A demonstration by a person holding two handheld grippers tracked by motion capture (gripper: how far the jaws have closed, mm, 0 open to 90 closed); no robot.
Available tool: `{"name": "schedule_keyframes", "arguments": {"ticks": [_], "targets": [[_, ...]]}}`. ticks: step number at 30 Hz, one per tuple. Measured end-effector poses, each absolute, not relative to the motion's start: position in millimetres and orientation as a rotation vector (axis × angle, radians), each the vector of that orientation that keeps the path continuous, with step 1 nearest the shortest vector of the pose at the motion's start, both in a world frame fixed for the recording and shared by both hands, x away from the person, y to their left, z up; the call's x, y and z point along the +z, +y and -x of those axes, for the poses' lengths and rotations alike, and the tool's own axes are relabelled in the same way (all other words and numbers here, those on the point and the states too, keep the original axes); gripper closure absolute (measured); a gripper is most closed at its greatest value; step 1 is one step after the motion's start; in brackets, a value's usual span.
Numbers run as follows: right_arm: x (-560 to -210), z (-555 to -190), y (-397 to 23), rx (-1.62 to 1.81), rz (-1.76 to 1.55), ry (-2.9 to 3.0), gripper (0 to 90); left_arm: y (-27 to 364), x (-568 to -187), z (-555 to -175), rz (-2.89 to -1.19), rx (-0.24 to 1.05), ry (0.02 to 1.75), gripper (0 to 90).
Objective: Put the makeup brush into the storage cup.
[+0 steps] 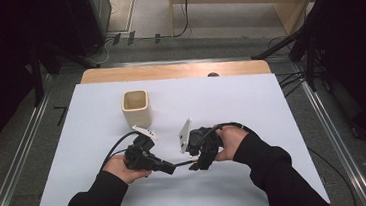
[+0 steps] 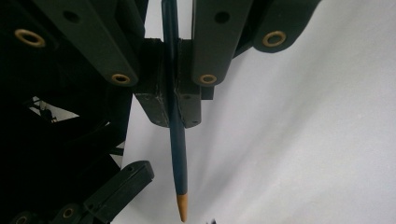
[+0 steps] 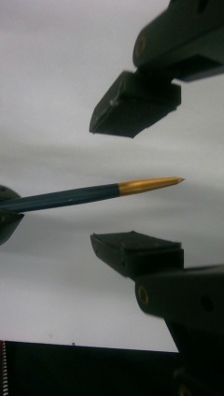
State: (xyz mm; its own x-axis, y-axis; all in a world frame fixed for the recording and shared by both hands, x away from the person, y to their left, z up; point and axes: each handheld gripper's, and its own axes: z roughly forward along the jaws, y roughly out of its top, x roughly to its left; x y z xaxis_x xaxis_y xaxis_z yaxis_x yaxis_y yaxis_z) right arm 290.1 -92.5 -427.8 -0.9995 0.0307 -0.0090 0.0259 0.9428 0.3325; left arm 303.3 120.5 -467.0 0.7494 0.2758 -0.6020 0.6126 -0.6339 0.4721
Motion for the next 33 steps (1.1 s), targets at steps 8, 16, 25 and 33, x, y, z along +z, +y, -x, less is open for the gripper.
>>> {"name": "schedule_keyframes", "arguments": {"ticks": [8,16,25,33], "targets": [[-425,-289,-113,0.664,-0.192,3.037,27.7,123,-466,-303,-2.257,-0.631,0.67,85.2],[-428,-289,-131,0.775,-0.297,2.986,26.7,127,-466,-303,-2.251,-0.631,0.674,85.1],[-433,-285,-150,0.863,-0.408,2.957,20.5,132,-464,-303,-2.248,-0.623,0.681,85.1],[-437,-278,-163,0.9,-0.493,2.918,19.7,138,-463,-302,-2.235,-0.586,0.698,85.1]]}}
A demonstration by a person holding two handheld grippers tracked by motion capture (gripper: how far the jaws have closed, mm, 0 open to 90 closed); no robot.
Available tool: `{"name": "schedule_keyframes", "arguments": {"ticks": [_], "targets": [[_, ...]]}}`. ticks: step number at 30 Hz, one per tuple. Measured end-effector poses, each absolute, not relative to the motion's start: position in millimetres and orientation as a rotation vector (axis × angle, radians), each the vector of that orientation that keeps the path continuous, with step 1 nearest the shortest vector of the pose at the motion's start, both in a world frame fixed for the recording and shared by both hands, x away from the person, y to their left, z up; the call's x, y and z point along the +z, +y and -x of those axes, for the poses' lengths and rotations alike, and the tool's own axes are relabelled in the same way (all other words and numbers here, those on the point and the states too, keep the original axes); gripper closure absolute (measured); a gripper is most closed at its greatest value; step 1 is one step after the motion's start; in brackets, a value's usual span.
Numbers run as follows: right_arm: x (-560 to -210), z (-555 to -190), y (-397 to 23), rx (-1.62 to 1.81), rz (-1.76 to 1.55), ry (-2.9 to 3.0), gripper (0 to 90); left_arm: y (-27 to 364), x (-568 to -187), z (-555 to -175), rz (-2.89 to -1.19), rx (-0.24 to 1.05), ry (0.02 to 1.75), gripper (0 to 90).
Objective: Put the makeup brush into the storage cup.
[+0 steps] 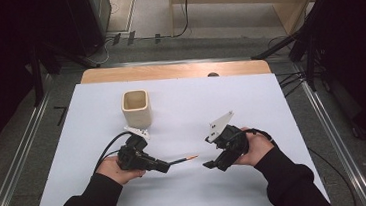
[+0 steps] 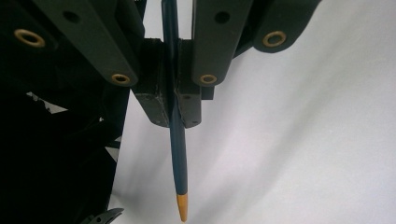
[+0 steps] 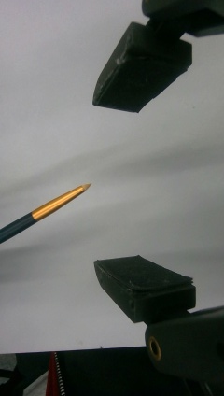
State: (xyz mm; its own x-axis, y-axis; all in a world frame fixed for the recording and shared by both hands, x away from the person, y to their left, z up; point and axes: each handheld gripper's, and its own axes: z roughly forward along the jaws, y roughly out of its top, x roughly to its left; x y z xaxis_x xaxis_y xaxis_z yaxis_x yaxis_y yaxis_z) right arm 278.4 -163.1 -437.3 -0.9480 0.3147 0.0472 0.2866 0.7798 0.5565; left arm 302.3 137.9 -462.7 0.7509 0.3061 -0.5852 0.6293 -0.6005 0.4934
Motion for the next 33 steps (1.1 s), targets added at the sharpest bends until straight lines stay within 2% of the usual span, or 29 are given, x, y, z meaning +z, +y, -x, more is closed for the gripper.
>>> {"name": "schedule_keyframes", "arguments": {"ticks": [3,21,33], "targets": [[-437,-277,-170,0.94,-0.519,2.899,22.9,141,-462,-302,-2.226,-0.571,0.708,85.1],[-448,-269,-187,1.047,-0.852,2.781,22.2,154,-455,-299,-2.123,-0.481,0.766,85.0],[-453,-255,-183,1.102,-0.997,2.735,22.4,153,-456,-293,-2.051,-0.398,0.811,85.0]]}}
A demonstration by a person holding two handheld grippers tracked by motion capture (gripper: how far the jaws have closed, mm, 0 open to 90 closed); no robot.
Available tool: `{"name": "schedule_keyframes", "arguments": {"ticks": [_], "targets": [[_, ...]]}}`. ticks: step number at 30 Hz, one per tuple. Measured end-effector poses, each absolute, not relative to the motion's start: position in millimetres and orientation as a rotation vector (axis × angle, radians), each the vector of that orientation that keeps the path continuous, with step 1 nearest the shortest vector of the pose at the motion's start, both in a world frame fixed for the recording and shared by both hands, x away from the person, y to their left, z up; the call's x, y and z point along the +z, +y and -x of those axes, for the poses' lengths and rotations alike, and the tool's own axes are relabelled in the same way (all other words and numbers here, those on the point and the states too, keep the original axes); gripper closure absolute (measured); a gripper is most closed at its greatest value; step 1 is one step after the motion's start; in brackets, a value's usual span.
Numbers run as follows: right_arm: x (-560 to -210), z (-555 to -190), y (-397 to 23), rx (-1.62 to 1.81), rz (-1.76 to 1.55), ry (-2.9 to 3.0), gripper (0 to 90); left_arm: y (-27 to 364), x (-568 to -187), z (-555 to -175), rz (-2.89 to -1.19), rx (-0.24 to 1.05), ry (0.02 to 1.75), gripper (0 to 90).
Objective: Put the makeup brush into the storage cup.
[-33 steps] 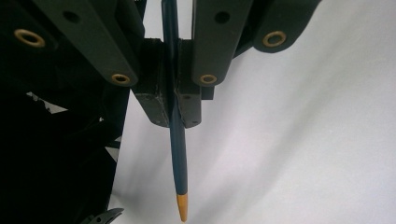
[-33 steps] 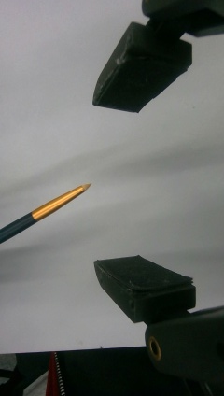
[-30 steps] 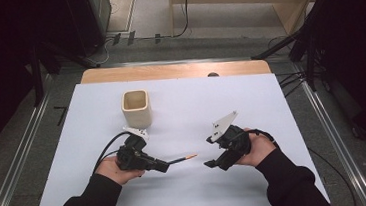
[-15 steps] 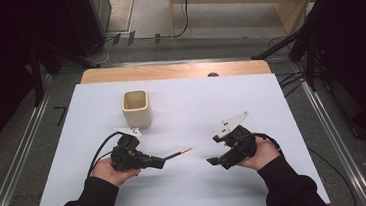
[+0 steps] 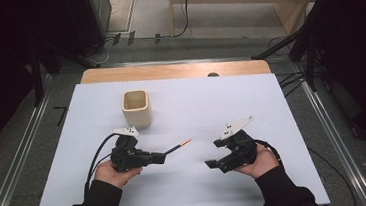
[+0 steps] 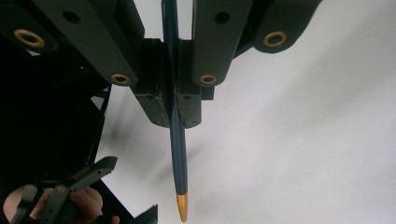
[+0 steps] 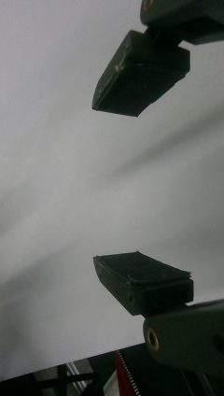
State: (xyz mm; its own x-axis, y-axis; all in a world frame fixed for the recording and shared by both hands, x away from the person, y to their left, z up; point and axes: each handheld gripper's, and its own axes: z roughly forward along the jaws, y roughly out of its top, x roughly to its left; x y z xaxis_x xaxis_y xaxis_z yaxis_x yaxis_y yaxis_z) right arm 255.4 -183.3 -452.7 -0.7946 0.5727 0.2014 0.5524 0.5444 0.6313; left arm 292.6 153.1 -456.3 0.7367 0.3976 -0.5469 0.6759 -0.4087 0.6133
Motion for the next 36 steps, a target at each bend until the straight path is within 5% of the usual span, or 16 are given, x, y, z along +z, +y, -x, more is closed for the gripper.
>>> {"name": "schedule_keyframes", "arguments": {"ticks": [36], "targets": [[-454,-230,-165,1.356,-1.203,2.538,25.8,152,-464,-272,-1.822,-0.371,0.858,85.0]]}}
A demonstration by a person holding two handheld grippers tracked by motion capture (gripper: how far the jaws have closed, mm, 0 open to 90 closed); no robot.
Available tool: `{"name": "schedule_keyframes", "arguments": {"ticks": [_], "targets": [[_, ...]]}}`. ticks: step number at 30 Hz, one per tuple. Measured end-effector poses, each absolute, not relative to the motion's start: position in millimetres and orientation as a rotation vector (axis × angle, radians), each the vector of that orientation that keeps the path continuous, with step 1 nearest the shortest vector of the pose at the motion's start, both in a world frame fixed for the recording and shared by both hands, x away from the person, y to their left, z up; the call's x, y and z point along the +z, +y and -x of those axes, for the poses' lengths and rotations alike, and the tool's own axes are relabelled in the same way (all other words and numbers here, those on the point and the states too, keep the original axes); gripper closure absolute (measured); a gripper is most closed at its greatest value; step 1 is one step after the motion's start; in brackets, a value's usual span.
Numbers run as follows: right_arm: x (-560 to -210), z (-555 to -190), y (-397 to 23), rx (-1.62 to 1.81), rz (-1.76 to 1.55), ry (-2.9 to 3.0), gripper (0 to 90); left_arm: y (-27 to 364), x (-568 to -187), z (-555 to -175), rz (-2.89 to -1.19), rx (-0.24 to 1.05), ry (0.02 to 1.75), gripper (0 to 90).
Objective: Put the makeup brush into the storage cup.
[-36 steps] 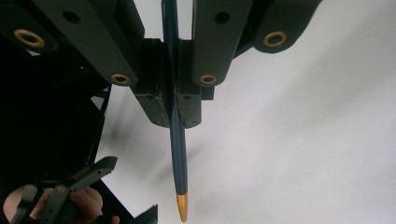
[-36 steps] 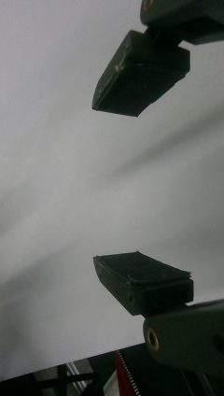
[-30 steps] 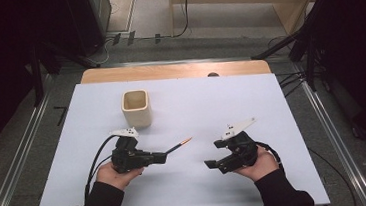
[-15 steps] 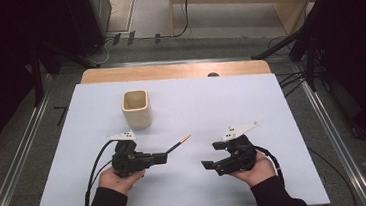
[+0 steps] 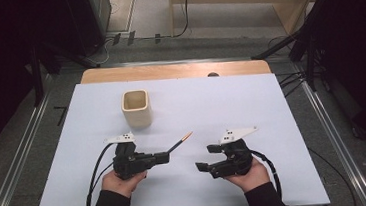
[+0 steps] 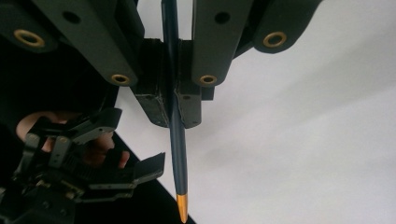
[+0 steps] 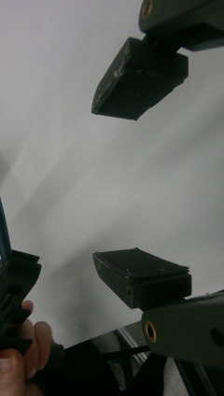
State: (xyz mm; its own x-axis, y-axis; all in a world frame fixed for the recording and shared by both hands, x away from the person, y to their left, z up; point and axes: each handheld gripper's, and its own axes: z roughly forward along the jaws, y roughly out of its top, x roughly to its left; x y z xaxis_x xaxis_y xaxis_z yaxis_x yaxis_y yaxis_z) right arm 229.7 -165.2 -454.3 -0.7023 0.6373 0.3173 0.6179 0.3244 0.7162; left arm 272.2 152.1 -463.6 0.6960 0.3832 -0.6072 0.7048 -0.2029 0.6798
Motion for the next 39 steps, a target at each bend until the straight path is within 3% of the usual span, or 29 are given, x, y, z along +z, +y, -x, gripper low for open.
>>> {"name": "schedule_keyframes", "arguments": {"ticks": [16,39], "targets": [[-456,-229,-158,1.668,-1.329,2.359,35.9,148,-465,-267,-1.79,-0.363,0.84,85.0],[-465,-228,-144,1.769,-1.493,2.169,37.8,145,-472,-267,-1.709,-0.458,0.841,85.0]]}}
